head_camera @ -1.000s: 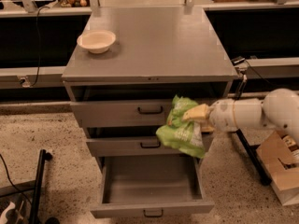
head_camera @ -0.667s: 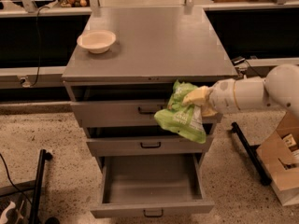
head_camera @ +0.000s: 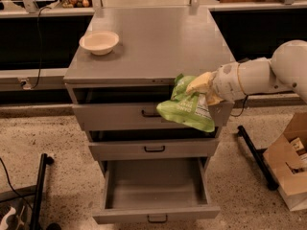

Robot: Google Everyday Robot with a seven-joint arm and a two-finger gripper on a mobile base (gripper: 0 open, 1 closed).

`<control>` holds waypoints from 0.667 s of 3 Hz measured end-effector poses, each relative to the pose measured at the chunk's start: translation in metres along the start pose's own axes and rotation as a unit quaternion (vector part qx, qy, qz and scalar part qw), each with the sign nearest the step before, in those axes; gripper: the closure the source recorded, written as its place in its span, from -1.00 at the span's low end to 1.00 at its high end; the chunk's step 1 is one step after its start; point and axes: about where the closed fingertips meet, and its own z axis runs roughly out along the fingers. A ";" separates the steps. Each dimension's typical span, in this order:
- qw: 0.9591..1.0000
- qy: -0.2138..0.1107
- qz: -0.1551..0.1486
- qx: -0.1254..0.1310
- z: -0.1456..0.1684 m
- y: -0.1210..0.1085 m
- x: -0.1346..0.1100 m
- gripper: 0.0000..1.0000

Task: Pick green rice chip bag from bottom drawer and place on counter

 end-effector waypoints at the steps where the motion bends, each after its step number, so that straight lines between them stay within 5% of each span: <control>1: 1.000 0.001 -0.005 0.006 -0.006 -0.005 -0.002 1.00; 2: 1.000 -0.006 -0.024 0.017 -0.019 -0.034 -0.001 1.00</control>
Offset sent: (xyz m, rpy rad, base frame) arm -0.0081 0.0054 0.0856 0.0220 -0.0823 0.0749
